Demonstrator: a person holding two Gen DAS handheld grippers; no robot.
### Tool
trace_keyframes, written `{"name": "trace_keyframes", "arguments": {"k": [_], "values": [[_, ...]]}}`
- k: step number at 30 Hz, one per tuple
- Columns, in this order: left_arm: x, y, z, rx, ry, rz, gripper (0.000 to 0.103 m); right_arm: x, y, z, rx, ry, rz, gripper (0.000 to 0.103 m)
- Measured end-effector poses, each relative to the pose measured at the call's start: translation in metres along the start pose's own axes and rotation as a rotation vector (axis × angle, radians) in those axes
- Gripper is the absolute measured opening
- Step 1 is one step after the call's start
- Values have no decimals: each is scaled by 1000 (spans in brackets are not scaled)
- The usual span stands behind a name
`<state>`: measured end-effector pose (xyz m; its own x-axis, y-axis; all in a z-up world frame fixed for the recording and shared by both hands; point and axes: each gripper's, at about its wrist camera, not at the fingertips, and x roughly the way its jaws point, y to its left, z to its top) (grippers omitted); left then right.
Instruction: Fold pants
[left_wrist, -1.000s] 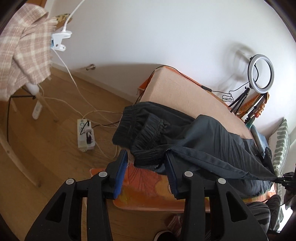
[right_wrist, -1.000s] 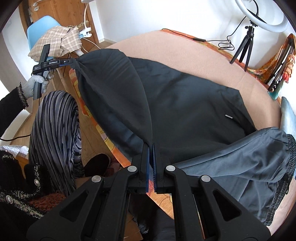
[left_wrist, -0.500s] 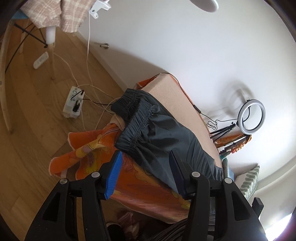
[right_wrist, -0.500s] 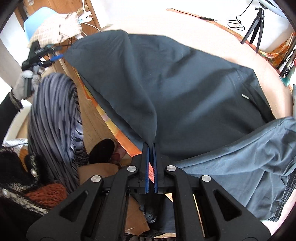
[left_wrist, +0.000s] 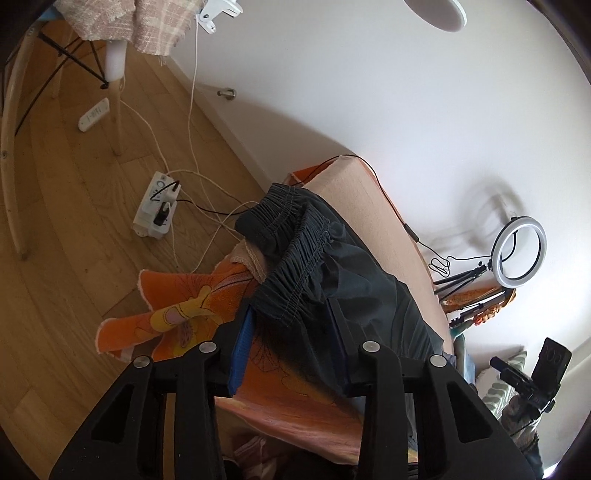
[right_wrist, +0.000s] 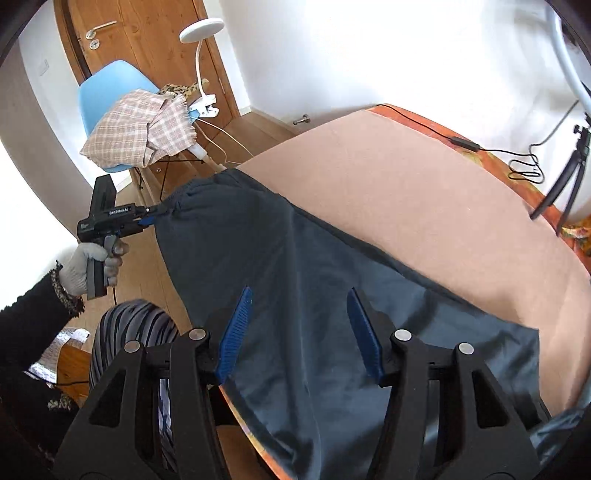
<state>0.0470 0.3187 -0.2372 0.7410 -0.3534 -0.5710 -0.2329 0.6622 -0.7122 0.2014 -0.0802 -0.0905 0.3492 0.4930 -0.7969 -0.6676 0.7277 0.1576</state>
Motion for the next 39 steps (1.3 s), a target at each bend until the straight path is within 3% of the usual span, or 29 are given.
{"name": "trace_keyframes", "arguments": {"k": [3, 12, 17, 25, 26, 28, 30, 32, 35, 39], "values": [[0, 3, 0, -7, -15, -5, 21, 36, 5, 30, -26, 7, 41, 57], [2, -10, -1, 91, -40, 34, 16, 158, 47, 99, -145, 105, 150, 57], [7, -13, -4, 141, -32, 63, 15, 216, 70, 112, -224, 182, 155, 57], [6, -22, -2, 252, -55, 111, 13, 258, 87, 122, -274, 240, 162, 57], [5, -23, -2, 265, -59, 117, 13, 259, 90, 122, -291, 241, 153, 54], [3, -27, -2, 297, -62, 129, 13, 260, 95, 124, -309, 253, 146, 18], [0, -32, -2, 327, -69, 134, 12, 256, 99, 125, -326, 251, 121, 9], [-3, -36, -2, 350, -80, 132, 12, 249, 101, 124, -338, 244, 143, 6], [-7, -44, 2, 377, -97, 123, 11, 237, 106, 124, -370, 211, 81, 5], [-6, -53, 12, 422, -110, 111, 10, 215, 108, 132, -383, 147, 75, 4]]}}
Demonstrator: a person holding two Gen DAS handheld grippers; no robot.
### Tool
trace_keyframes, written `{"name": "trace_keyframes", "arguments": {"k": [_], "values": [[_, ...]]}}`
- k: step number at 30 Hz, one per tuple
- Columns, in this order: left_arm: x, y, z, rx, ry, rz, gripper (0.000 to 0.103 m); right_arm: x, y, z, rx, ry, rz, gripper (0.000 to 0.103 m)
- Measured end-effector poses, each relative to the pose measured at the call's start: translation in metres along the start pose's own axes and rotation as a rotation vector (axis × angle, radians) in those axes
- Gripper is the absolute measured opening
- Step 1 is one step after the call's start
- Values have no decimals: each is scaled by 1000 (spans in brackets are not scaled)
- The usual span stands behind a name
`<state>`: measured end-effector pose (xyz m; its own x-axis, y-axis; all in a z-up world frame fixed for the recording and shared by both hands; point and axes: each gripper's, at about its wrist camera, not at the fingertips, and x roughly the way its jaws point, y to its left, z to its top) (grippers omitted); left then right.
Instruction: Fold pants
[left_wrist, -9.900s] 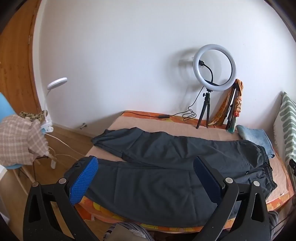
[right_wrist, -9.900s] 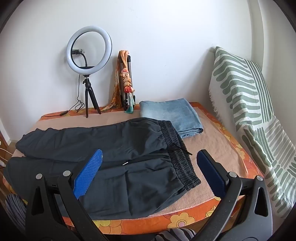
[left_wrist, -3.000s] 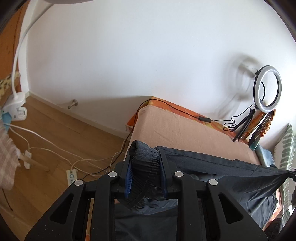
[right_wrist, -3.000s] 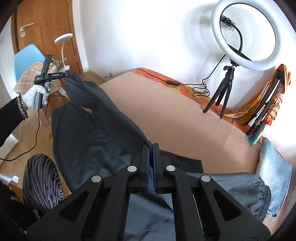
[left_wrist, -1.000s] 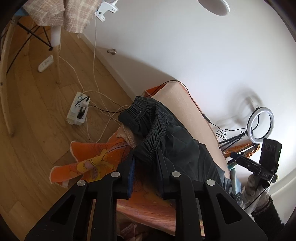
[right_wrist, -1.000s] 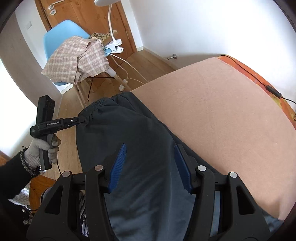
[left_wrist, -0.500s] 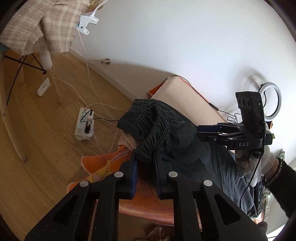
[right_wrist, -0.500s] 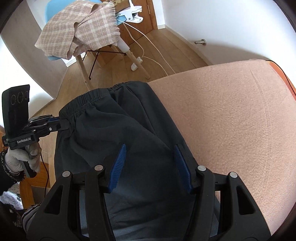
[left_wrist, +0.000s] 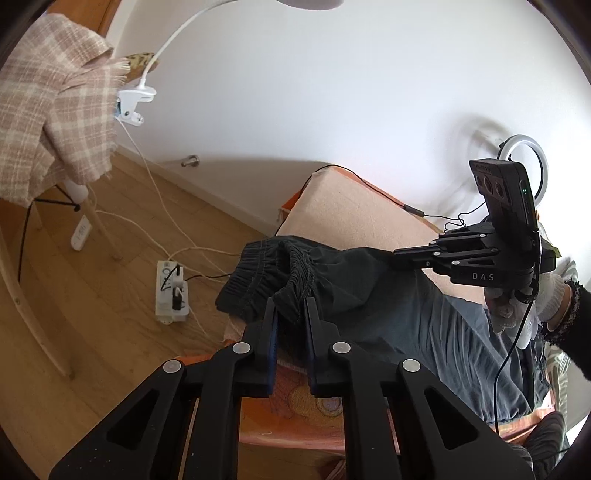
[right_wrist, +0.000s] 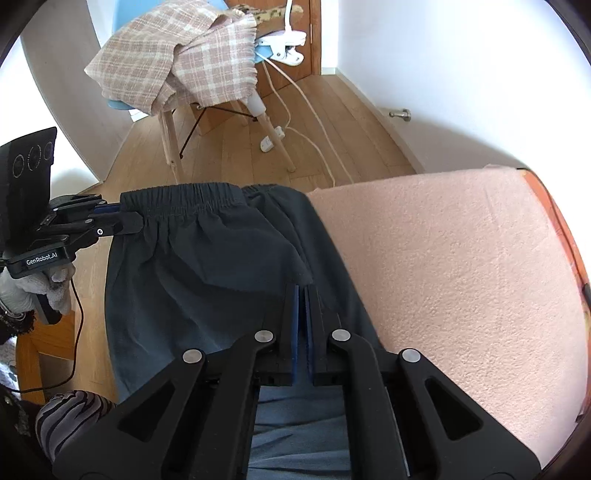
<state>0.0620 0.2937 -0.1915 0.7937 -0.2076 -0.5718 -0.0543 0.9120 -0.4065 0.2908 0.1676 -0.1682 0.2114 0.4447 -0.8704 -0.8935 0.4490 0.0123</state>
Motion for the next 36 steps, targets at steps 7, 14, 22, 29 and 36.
{"name": "trace_keyframes", "arguments": {"k": [7, 14, 22, 29, 36], "values": [[12, 14, 23, -1, -4, 14, 10, -14, -15, 20, 51, -87, -56, 3], [30, 39, 15, -71, 53, 38, 10, 26, -15, 31, 45, -28, -93, 3], [37, 42, 11, -82, 90, 75, 15, 41, -25, 17, 116, 2, -93, 3], [29, 44, 15, -102, 105, 162, 40, 4, -34, 9, 223, -61, -78, 33], [-4, 20, 27, -83, 24, 151, 40, -73, -35, -25, 348, -194, -103, 59]]}}
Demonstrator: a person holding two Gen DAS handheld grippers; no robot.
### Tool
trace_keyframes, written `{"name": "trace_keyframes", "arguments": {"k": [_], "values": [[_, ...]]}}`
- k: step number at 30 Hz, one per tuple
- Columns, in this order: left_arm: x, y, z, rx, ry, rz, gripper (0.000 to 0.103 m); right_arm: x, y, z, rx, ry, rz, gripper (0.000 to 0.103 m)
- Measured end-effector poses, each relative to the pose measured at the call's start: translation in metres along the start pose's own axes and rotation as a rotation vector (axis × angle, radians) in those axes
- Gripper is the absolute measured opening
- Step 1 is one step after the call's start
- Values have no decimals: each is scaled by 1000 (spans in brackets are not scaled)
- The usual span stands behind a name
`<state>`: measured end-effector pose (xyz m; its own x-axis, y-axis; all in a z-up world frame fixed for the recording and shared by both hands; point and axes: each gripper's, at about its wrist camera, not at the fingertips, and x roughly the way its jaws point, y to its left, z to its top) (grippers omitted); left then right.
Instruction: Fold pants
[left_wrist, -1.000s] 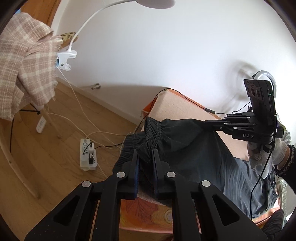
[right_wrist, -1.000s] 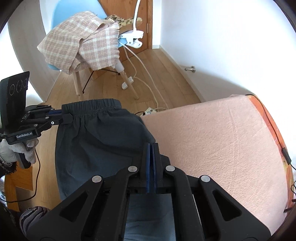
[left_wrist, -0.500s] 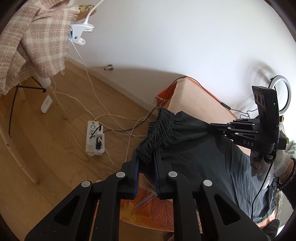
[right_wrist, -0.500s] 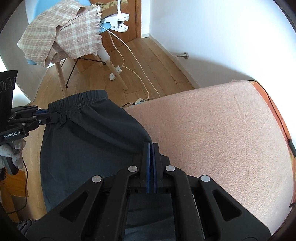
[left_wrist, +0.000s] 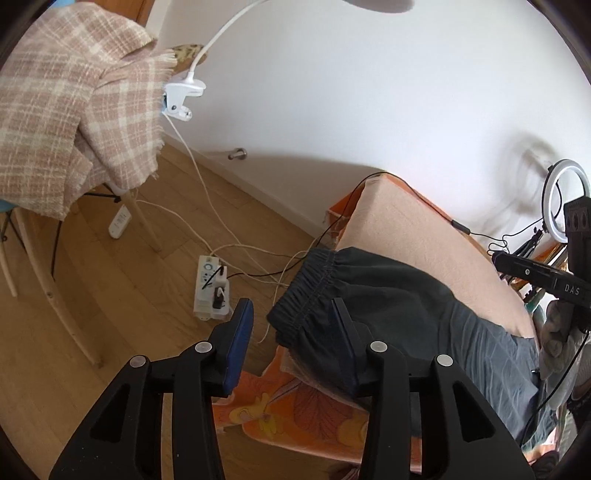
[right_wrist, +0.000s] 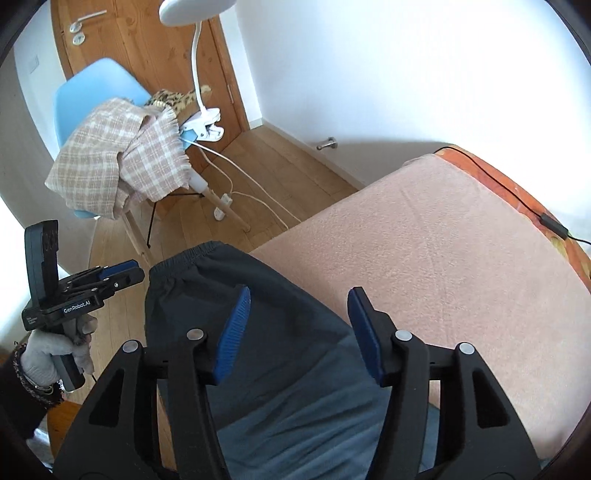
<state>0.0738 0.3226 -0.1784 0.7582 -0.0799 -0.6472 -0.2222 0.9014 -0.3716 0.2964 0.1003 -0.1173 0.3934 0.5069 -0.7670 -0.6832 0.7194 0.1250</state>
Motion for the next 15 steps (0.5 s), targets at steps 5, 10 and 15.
{"name": "trace_keyframes", "arguments": {"k": [5, 10, 15], "values": [[-20, -40, 7, 32, -34, -143, 40, -64, -12, -28, 52, -58, -91, 59], [-34, -96, 13, 102, -39, -271, 40, -139, -31, -65, 125, -160, -183, 59], [-42, -155, 10, 162, 5, -390, 41, -206, -50, -105, 212, -216, -267, 59]]}}
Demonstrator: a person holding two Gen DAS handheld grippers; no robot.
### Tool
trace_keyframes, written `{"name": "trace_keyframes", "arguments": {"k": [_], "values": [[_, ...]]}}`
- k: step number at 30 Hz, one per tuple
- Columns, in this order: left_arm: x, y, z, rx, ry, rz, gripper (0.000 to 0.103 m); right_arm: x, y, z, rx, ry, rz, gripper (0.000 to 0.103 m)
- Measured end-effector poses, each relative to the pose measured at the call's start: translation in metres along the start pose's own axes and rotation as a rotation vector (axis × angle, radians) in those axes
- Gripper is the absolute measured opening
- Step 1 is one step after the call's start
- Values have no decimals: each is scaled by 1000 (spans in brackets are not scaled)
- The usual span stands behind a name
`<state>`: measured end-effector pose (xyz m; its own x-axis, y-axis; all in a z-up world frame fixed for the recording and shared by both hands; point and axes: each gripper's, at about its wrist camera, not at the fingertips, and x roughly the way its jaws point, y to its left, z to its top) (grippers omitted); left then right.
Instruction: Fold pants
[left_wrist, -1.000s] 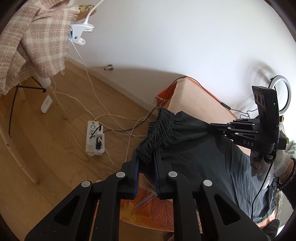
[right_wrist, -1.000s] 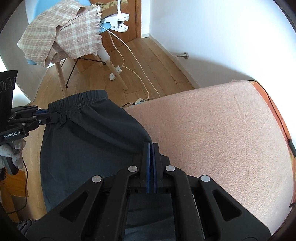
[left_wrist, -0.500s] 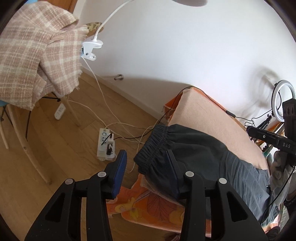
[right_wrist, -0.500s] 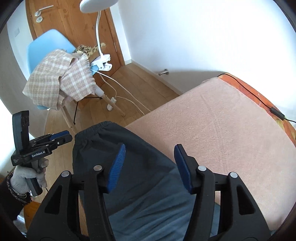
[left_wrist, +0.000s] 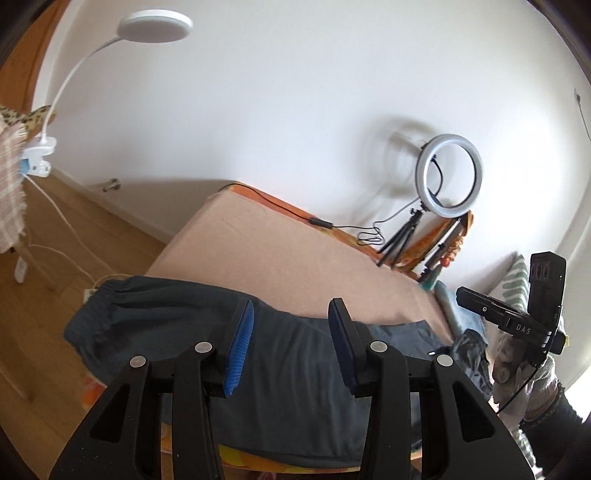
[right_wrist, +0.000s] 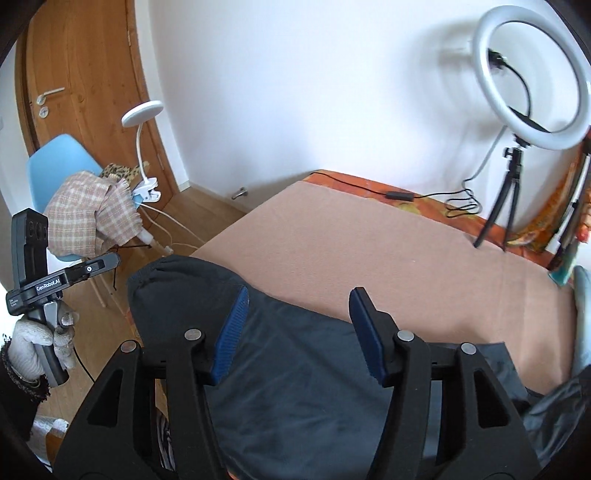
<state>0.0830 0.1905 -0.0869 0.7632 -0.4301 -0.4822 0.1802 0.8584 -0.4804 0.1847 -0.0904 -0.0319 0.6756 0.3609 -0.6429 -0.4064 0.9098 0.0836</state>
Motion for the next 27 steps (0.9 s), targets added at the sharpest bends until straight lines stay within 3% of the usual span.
{"name": "trace_keyframes", "arguments": {"k": [3, 8, 16, 18, 27], "values": [[16, -28, 5, 14, 40, -77, 53, -35, -32, -19, 77, 7, -39, 59], [48, -79, 6, 78, 117, -174, 53, -89, -83, -67, 181, 16, -141, 59], [108, -174, -29, 159, 286, -295, 59, -165, -162, -158, 404, 23, -265, 60], [127, -196, -39, 171, 339, -332, 65, -180, -179, -178, 458, 25, -291, 60], [215, -302, -79, 261, 526, -438, 65, -240, -256, -254, 713, 9, -382, 60]]}}
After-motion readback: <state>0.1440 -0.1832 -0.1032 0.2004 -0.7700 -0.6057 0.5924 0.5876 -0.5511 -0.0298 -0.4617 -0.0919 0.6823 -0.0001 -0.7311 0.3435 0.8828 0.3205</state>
